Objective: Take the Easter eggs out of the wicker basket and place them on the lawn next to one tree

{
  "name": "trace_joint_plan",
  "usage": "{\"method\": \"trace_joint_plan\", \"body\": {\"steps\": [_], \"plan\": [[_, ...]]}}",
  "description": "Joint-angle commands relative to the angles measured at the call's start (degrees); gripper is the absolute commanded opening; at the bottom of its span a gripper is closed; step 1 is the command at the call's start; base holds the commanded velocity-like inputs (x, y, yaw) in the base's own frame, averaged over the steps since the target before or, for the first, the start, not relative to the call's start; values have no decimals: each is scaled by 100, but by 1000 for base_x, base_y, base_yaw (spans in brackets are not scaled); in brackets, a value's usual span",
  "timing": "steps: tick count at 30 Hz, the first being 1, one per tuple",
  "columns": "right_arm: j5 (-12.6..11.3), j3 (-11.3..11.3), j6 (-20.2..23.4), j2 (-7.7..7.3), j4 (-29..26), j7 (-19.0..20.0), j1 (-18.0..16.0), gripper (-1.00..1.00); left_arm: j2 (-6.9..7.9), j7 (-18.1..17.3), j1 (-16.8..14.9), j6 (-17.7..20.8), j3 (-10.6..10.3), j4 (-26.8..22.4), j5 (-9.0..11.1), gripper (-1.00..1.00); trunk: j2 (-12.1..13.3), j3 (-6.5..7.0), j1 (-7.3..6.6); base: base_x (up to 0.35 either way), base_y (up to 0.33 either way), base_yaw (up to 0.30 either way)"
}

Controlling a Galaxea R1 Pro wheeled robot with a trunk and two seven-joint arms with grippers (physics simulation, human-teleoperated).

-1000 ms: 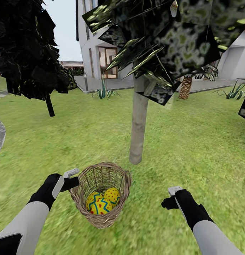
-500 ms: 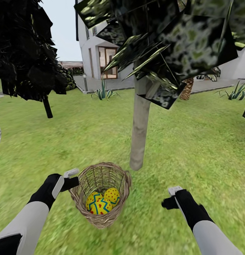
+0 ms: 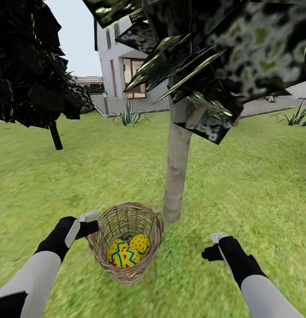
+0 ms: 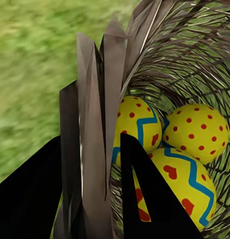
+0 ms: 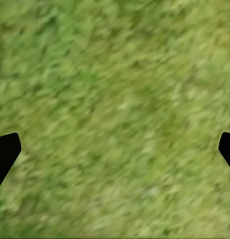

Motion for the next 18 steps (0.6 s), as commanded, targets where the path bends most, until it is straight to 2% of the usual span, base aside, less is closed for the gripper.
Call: {"method": "trace_joint_plan", "body": {"steps": [1, 8, 14, 18], "plan": [[60, -18, 17, 4, -7, 51, -2, 100, -2, 3, -4, 29, 18, -8, 74, -100, -2, -5, 2, 325, 0, 0], [60, -18, 17, 5, -3, 51, -2, 100, -2, 7, -4, 29, 18, -8, 74, -100, -2, -5, 2, 311, 0, 0], [60, -18, 17, 5, -4, 51, -2, 100, -2, 3, -4, 29, 14, -8, 74, -100, -2, -5, 2, 19, 0, 0], [60, -18, 17, 5, -2, 51, -2, 100, -10, 0, -4, 29, 10, -8, 74, -100, -163, -77, 90, 0, 0, 0]]}}
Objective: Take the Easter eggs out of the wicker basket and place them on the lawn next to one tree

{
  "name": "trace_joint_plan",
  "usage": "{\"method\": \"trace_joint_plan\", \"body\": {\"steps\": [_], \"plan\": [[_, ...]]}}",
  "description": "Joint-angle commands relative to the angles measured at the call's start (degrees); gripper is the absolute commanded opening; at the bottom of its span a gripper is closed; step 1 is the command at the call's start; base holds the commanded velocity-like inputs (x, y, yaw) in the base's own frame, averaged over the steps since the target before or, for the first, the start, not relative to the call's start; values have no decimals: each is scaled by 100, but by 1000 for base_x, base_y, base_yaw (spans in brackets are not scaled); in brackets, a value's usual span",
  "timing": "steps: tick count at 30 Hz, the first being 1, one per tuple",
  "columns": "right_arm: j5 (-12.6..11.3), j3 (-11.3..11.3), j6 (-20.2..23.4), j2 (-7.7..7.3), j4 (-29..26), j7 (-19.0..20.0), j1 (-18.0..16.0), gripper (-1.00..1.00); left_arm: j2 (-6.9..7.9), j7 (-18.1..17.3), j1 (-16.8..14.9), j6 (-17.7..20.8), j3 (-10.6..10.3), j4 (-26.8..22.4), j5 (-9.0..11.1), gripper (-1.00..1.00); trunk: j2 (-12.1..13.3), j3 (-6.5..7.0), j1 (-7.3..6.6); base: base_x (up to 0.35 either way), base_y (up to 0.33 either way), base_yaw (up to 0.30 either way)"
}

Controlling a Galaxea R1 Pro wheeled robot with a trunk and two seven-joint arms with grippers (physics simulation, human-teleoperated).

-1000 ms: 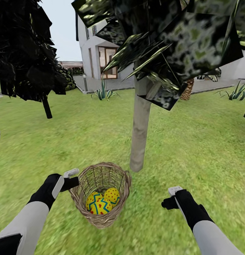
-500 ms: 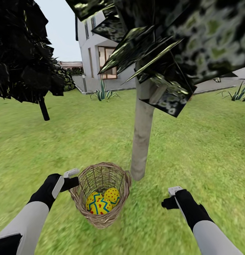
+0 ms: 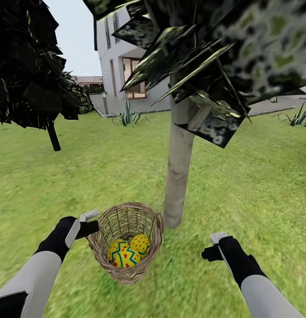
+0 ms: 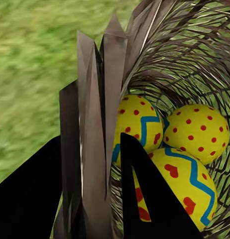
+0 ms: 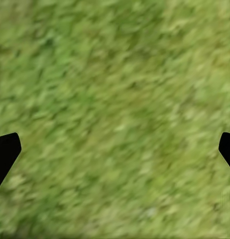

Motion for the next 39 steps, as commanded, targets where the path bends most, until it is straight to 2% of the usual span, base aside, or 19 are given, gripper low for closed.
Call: {"method": "trace_joint_plan", "body": {"steps": [1, 7, 8, 12, 14, 17, 25, 26, 27, 29, 30, 32, 39], "plan": [[60, -18, 17, 3, -10, 51, -3, 100, -2, 1, -4, 29, 19, -8, 70, -100, -44, -23, 22, 0, 0, 0], [39, -17, 25, -25, -26, 105, -3, 100, -3, 1, -4, 29, 19, -8, 70, -100, -285, -131, 153, 0, 0, 0], [21, -35, 26, -47, -37, 228, -3, 100, -3, 1, -4, 29, 19, -8, 70, -100, -325, -149, 175, 0, 0, 0], [22, -53, 23, -76, -97, 2330, -3, 100, -3, 1, -4, 29, 19, -8, 70, -100, -485, -221, 263, 0, 0, 0], [14, -75, 6, -124, -122, 2746, -3, 100, -3, 1, -4, 29, 19, -2, 70, -100, -566, -257, 307, 0, 0, 0], [15, -79, -147, -155, -115, 2824, -3, 100, -3, 1, -4, 29, 19, 0, 70, -100, -686, -311, 373, 0, 0, 0], [15, -100, -185, -191, -148, 2777, -6, 100, -3, 1, -4, 29, 19, 1, 68, -100, -1007, -454, 549, 0, 0, 0], [3, -166, -183, -293, -201, 2788, -6, 100, -3, 1, -4, 29, 19, 1, 69, -100, -1047, -472, 571, 0, 0, 0], [-10, -378, -184, -383, -236, 2800, -6, 100, -3, 1, -4, 29, 19, 1, 66, -100, -1087, -490, 593, 0, 0, 0], [-11, -1135, -184, -441, -347, 2816, -18, 100, -3, 1, -4, 29, 19, 1, 66, -100, -1167, -526, 637, 0, 0, 0], [-10, -1259, -183, -444, -373, 2818, -19, 100, -3, 1, -4, 29, 19, 1, 67, -100, -1207, -544, 658, 0, 0, 0], [-10, -1336, -182, -445, -391, 2820, -20, 100, -3, 1, -4, 29, 19, 1, 67, -100, -1288, -580, 702, 0, 0, 0], [-1, -1329, -176, -430, -372, 2811, -20, 100, -3, 1, -4, 29, 19, 1, 67, -100, -1568, -706, 856, 0, 0, 0]]}}
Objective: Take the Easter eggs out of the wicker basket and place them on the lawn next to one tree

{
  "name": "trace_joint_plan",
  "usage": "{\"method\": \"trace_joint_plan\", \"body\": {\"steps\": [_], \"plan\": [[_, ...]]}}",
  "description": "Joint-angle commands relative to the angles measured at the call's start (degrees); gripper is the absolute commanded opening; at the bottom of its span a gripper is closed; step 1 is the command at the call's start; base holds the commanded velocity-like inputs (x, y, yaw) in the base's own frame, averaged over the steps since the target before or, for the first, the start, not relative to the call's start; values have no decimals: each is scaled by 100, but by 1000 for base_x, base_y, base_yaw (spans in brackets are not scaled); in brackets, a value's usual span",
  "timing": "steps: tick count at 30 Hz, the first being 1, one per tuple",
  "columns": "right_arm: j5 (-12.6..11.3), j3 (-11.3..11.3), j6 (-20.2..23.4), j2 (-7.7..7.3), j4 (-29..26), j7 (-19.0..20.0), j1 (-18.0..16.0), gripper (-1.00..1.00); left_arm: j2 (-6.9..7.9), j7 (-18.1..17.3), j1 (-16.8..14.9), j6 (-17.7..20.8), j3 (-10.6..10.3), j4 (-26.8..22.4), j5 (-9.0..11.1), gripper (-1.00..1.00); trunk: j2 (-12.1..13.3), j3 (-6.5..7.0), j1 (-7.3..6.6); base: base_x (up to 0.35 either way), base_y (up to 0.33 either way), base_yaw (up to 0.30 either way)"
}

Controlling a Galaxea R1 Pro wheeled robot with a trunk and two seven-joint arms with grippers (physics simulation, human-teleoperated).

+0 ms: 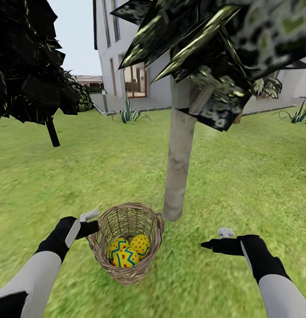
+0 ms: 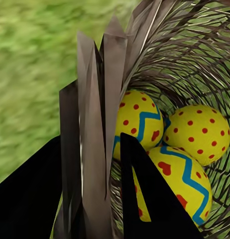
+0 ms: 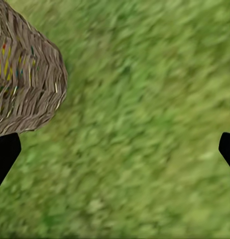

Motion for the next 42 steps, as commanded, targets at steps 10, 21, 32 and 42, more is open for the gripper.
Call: {"method": "trace_joint_plan", "body": {"steps": [10, 21, 32, 42], "plan": [[59, 2, 14, 7, 50, 52, -5, 100, -5, 1, -4, 29, 19, -8, 74, -100, -405, -185, 219, 0, 0, 0], [66, 4, 14, 13, 51, 47, -5, 100, -2, 1, -4, 29, 17, -8, 75, -100, -846, -382, 460, 0, 0, 0], [68, 4, 13, 15, 48, 46, -5, 100, 6, 31, -4, 29, 19, -8, 50, -100, -927, -418, 504, 0, 0, 0], [68, 4, 14, 15, 51, 46, -5, 100, 65, 48, -4, 28, 19, -8, 54, 100, -927, -418, 504, 0, 0, 0]]}}
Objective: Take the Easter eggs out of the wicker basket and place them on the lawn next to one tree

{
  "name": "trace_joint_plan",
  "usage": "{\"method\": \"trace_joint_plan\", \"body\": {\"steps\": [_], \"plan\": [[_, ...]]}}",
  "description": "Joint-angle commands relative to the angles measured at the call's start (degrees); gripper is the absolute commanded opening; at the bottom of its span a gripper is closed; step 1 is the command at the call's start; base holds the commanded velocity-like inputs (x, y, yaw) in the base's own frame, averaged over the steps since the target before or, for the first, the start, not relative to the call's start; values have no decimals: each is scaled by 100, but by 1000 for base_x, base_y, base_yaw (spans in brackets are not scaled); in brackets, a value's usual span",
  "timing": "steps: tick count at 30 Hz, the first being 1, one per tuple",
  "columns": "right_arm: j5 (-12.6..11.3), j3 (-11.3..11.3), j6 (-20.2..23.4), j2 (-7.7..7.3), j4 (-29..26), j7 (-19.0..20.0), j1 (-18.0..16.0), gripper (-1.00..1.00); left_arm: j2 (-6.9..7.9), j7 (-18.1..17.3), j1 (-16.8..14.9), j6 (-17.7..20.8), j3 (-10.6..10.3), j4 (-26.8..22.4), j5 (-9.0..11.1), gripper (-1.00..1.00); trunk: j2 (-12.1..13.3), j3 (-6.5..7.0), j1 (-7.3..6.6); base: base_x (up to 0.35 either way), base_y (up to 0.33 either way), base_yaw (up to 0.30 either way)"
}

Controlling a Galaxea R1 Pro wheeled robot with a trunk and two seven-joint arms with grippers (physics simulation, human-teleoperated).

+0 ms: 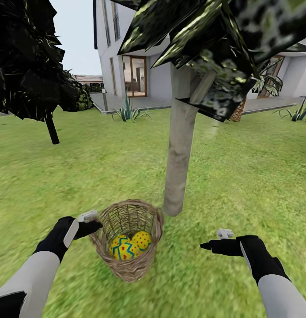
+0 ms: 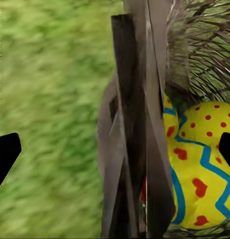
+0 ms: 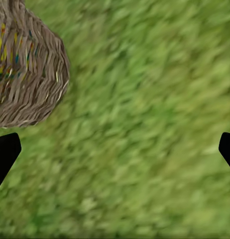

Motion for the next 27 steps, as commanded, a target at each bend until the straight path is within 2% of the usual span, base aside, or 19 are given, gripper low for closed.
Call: {"method": "trace_joint_plan", "body": {"steps": [1, 8, 19, 23, 25, 27], "plan": [[60, -24, 12, 4, -7, 55, -4, 100, 17, -1, -2, 30, 15, -6, 32, 100, -2, -5, -1, 0, 0, 0], [57, -24, 11, 4, -7, 50, -4, 100, 29, -6, -2, 30, 15, -19, 53, 100, -2, -5, -1, 0, 0, 0], [60, -24, 6, 4, -7, 47, -4, 100, 40, -58, 2, 39, 29, -123, 64, 100, 439, 192, -243, 0, 0, 0], [62, -17, 5, 5, -13, 31, -4, 100, 38, -60, 52, 90, 23, -553, 73, 100, 599, 264, -331, 0, 0, 0], [81, -15, -37, 9, -10, 23, -4, 100, 51, -87, 57, 101, 153, -608, 79, 100, 680, 300, -375, 0, 0, 0], [92, -15, -143, 13, -8, 18, -4, 100, 102, -205, 58, 110, 409, -635, 77, 100, 760, 336, -418, 0, 0, 0]]}}
